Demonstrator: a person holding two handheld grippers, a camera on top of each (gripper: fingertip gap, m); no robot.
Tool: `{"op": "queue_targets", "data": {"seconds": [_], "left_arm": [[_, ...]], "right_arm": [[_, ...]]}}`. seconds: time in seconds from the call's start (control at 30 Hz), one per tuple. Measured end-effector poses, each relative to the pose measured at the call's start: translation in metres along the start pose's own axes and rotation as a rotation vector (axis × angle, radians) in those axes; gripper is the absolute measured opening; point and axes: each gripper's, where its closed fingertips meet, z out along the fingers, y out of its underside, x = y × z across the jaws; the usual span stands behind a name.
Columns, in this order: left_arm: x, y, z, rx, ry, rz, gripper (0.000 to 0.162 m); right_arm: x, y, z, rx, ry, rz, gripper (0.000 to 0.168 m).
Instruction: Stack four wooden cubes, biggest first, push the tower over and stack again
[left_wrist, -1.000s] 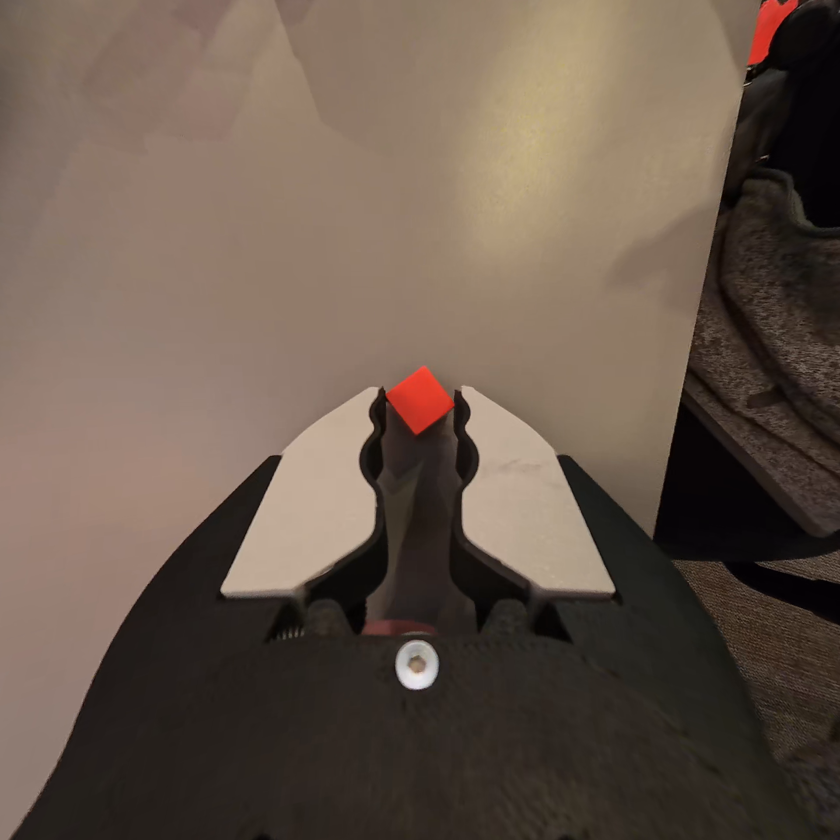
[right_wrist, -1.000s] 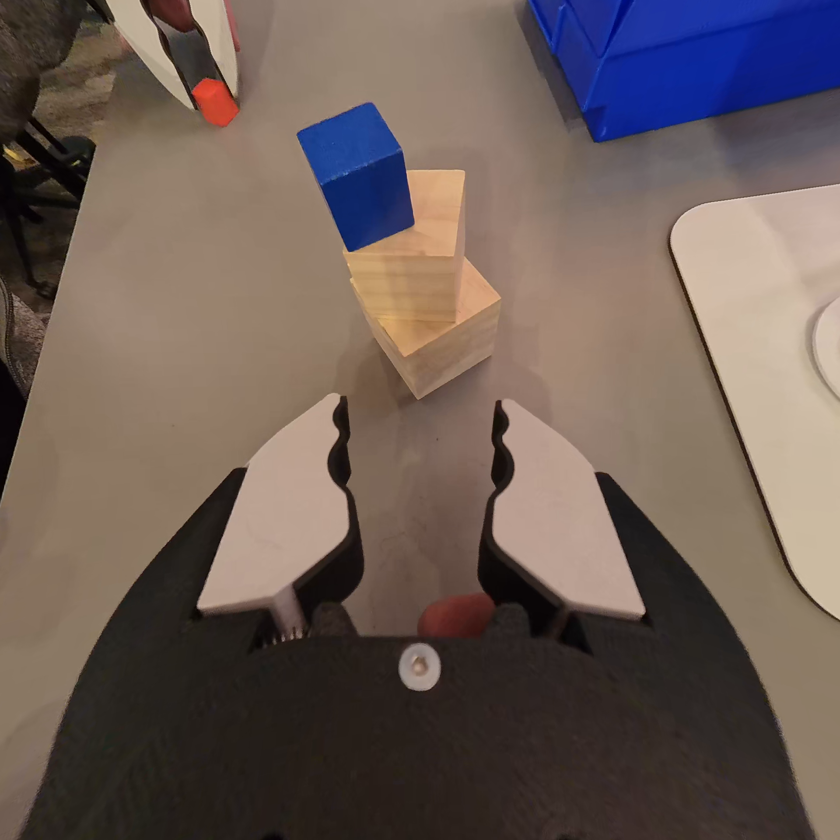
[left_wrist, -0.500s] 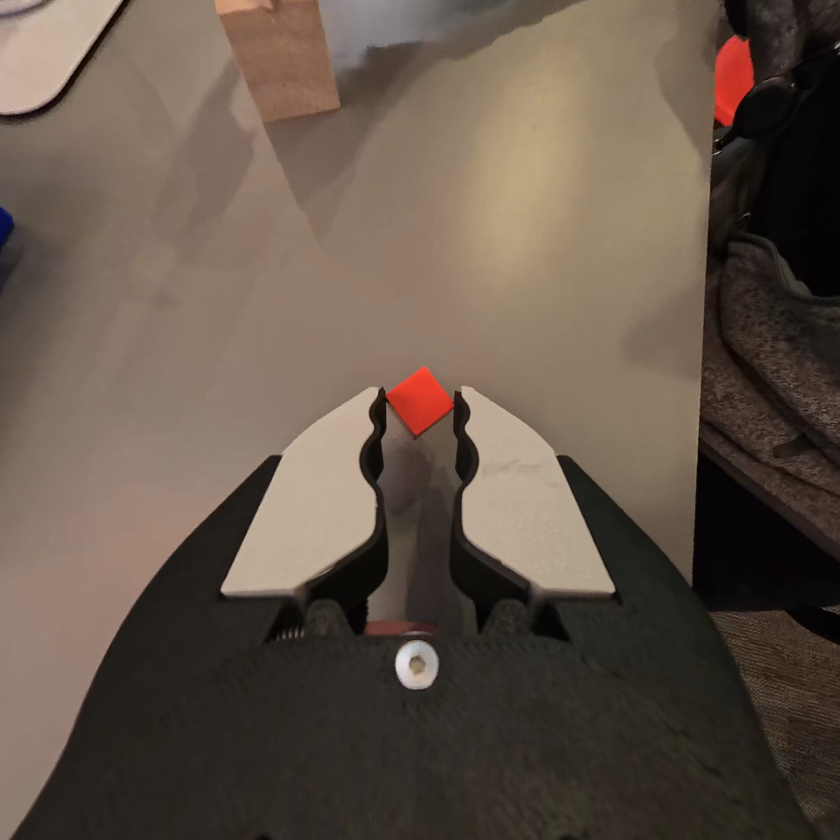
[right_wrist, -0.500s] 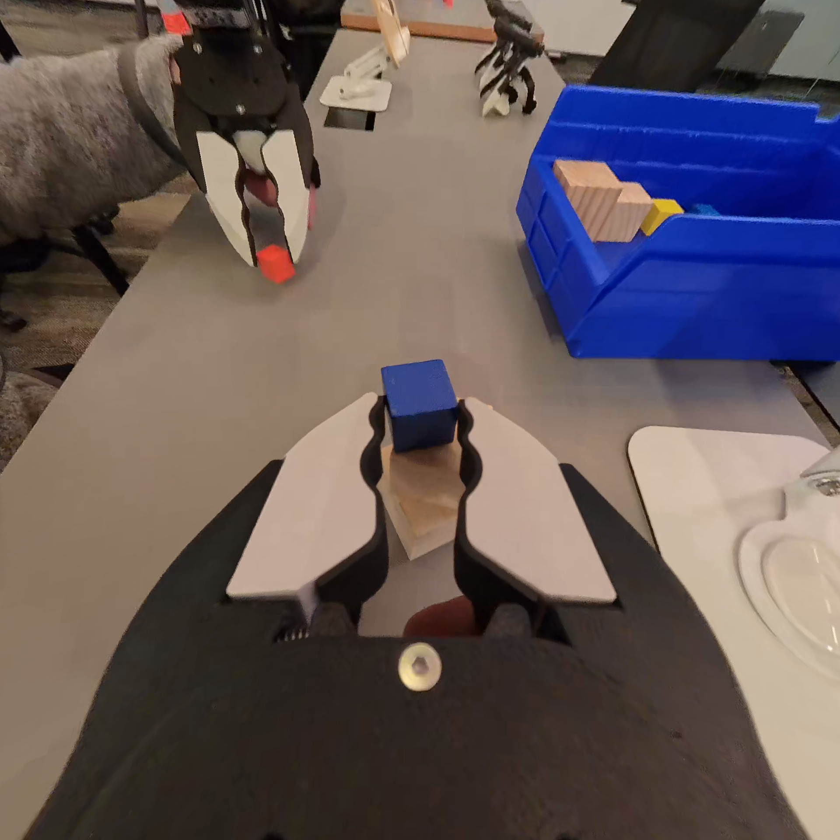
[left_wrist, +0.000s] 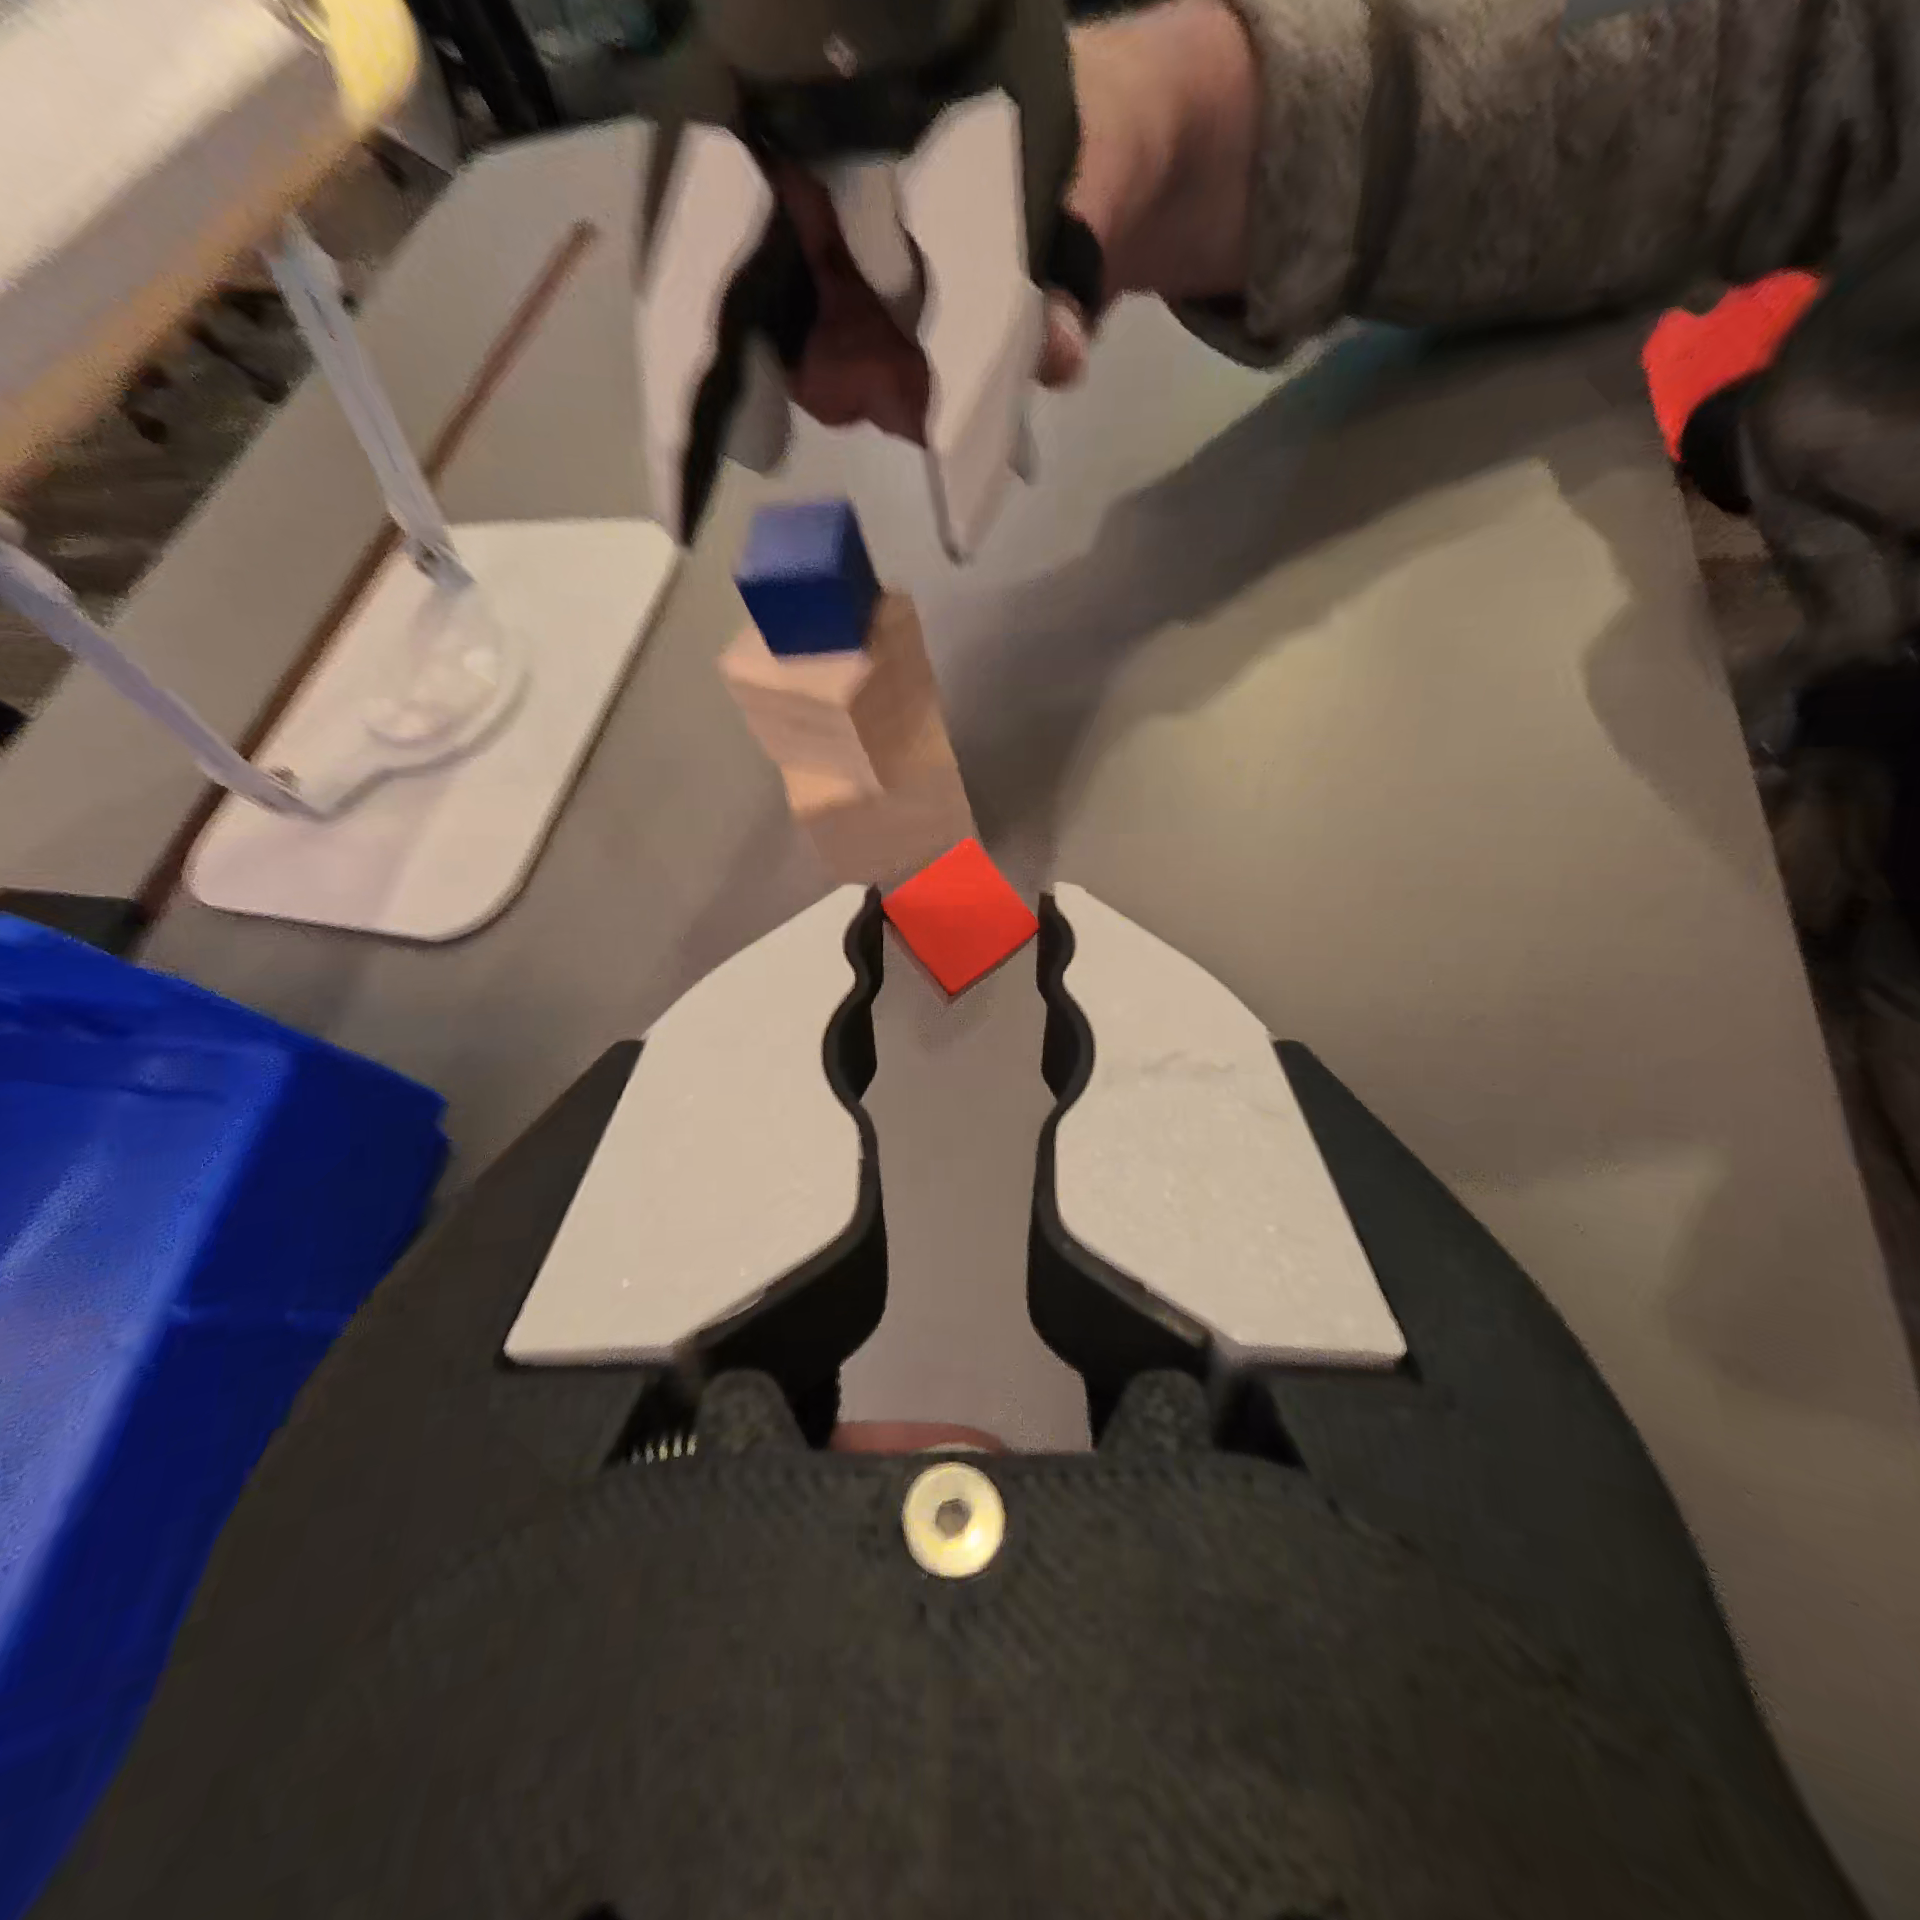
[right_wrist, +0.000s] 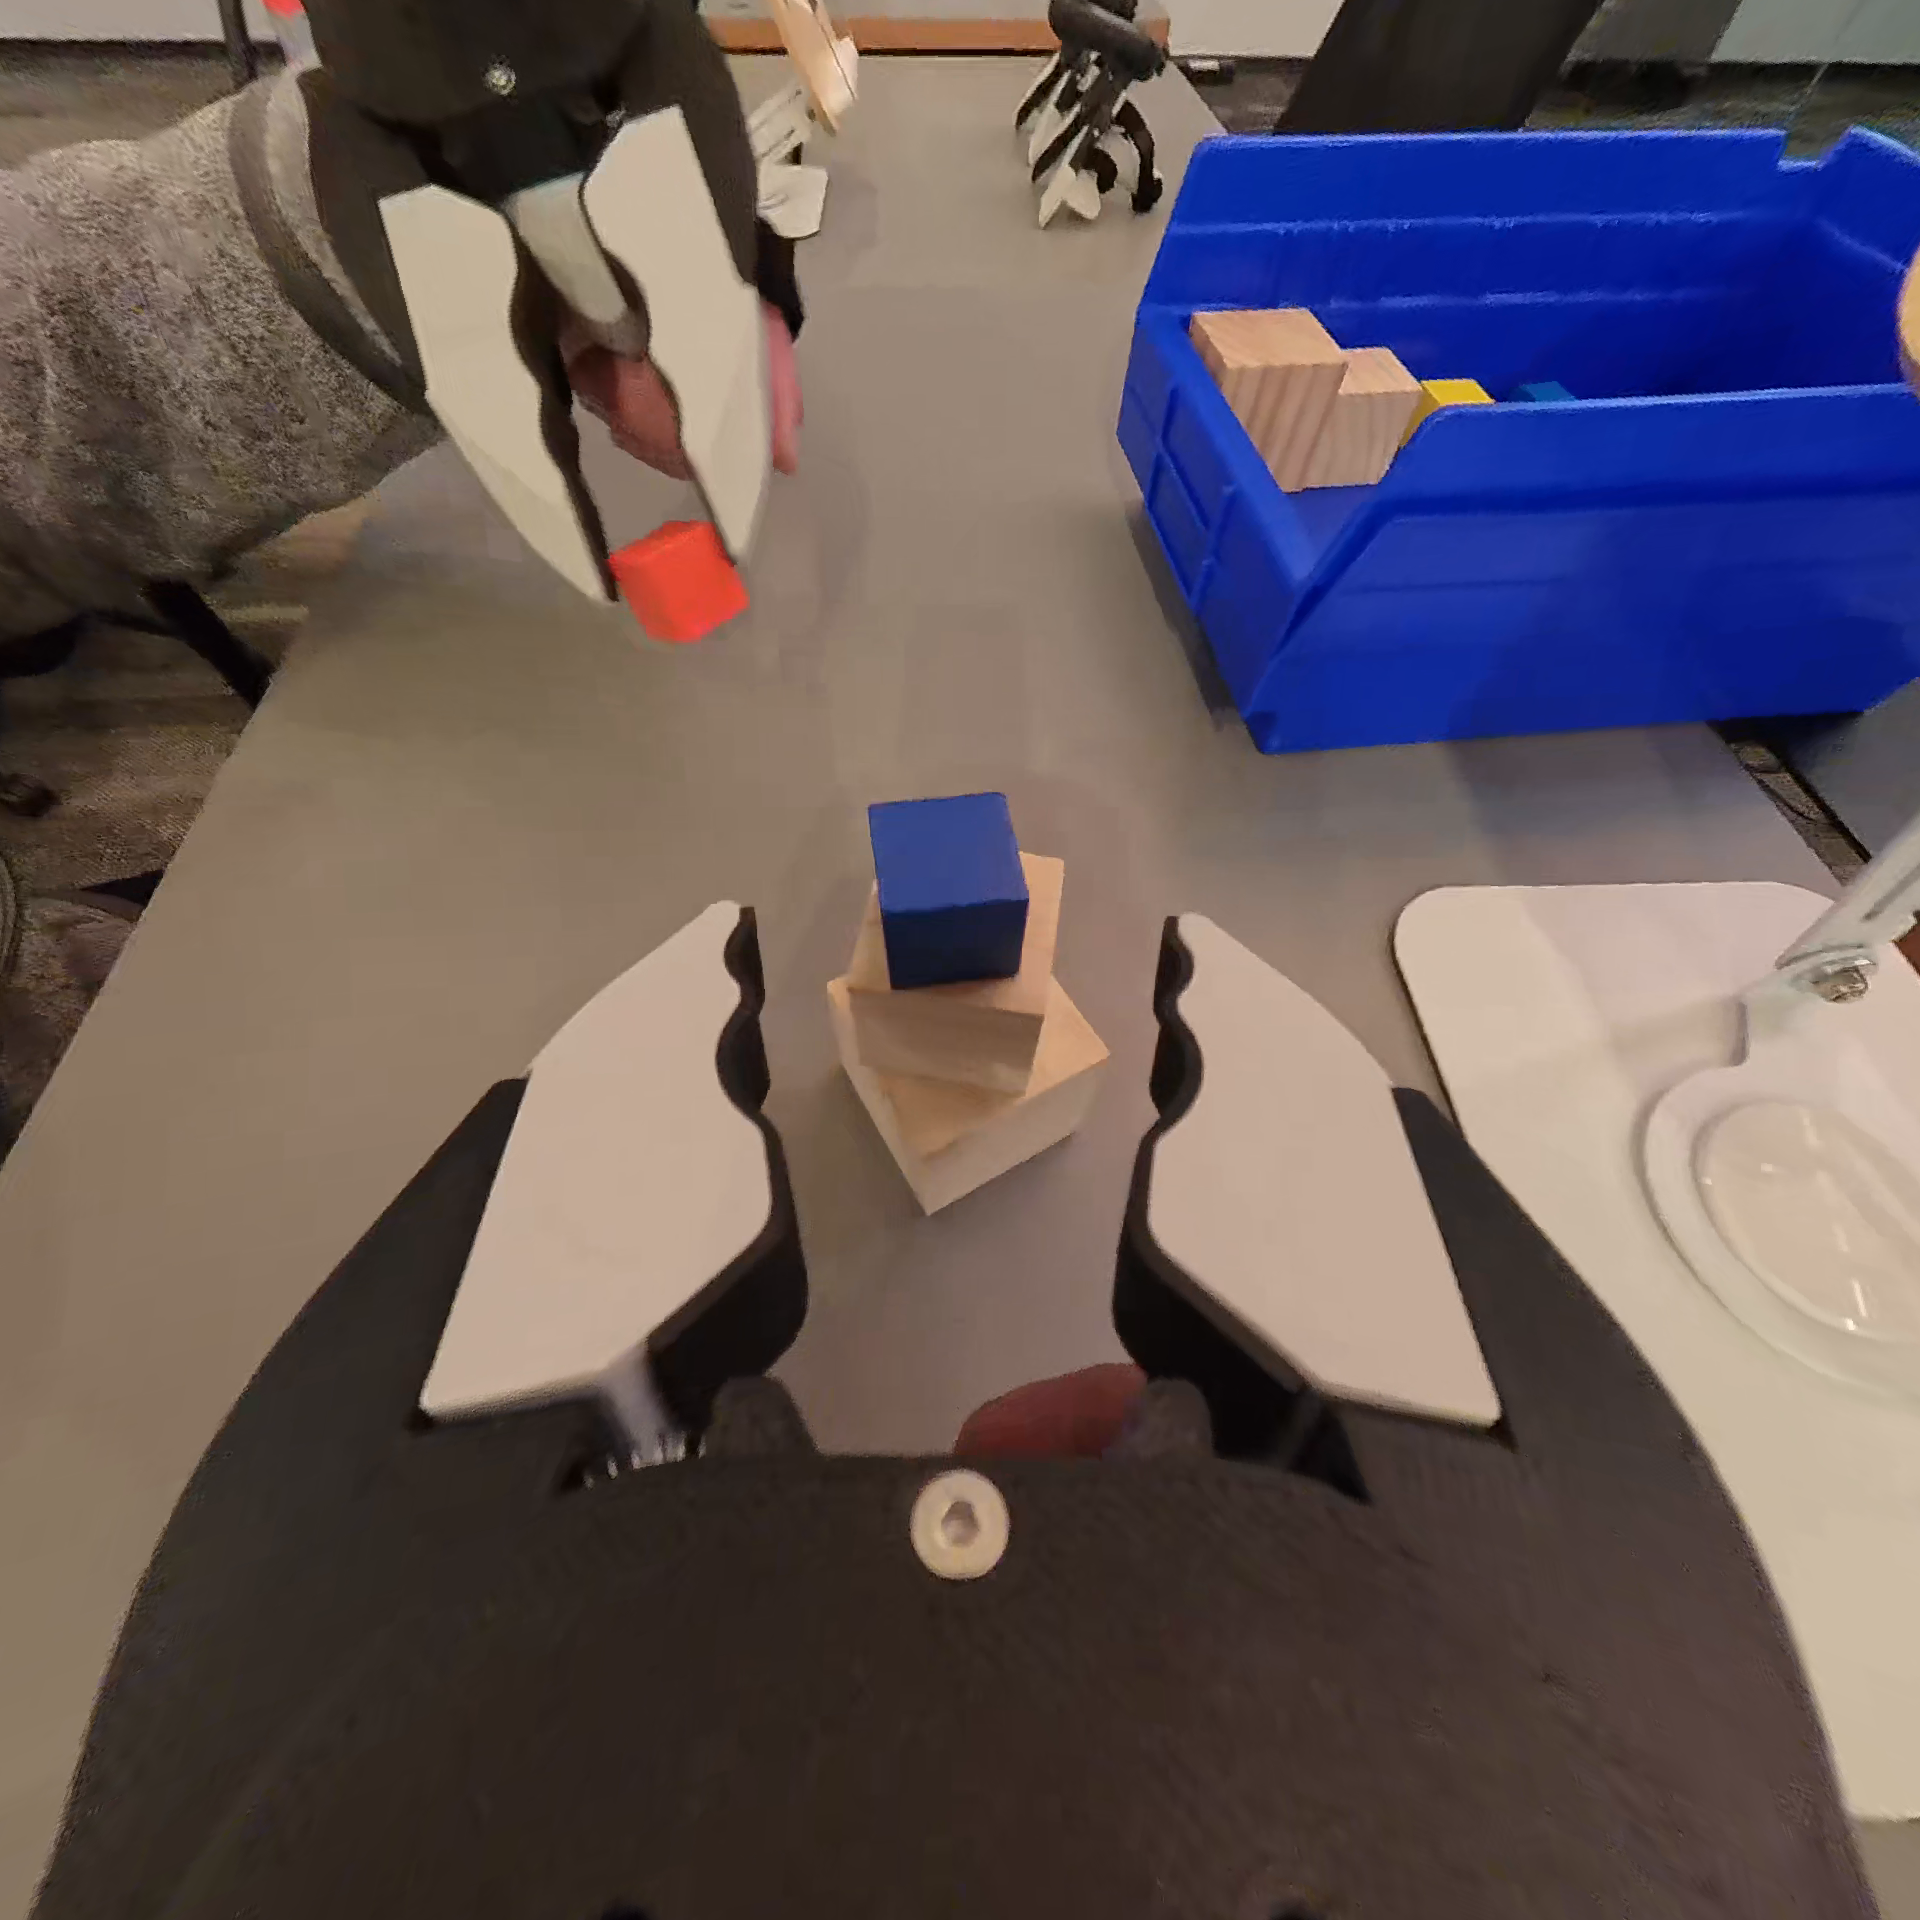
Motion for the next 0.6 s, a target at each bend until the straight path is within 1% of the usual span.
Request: {"op": "queue_targets", "data": {"seconds": [0.1, 0.2, 0.3, 0.4, 0.43, 0.5, 0.57, 0.6], "left_arm": [[-0.016, -0.036, 0.019, 0.058, -0.01, 0.01, 0.028], [-0.027, -0.057, 0.043, 0.027, 0.003, 0.048, 0.028], [-0.035, -0.063, 0.065, -0.032, 0.035, 0.068, 0.028], [-0.038, -0.065, 0.078, -0.065, 0.065, 0.056, 0.028], [-0.041, -0.063, 0.08, -0.083, 0.055, 0.055, 0.027], [-0.036, -0.063, 0.081, -0.092, 0.103, 0.04, 0.028], [-0.041, -0.062, 0.082, -0.102, 0.089, 0.029, 0.028], [-0.039, -0.062, 0.082, -0.103, 0.107, 0.022, 0.028]], "right_arm": [[0.004, 0.005, -0.017, 0.028, 0.02, 0.027, 0.074], [0.008, 0.015, -0.027, 0.034, 0.034, 0.049, 0.068], [0.01, 0.024, -0.029, 0.019, 0.042, 0.052, 0.067], [0.009, 0.024, -0.031, 0.027, 0.037, 0.052, 0.065], [0.01, 0.024, -0.031, 0.024, 0.037, 0.05, 0.065], [0.01, 0.025, -0.031, 0.023, 0.037, 0.049, 0.064], [0.009, 0.025, -0.03, 0.022, 0.034, 0.053, 0.065], [0.009, 0.025, -0.03, 0.022, 0.033, 0.052, 0.065]]}}
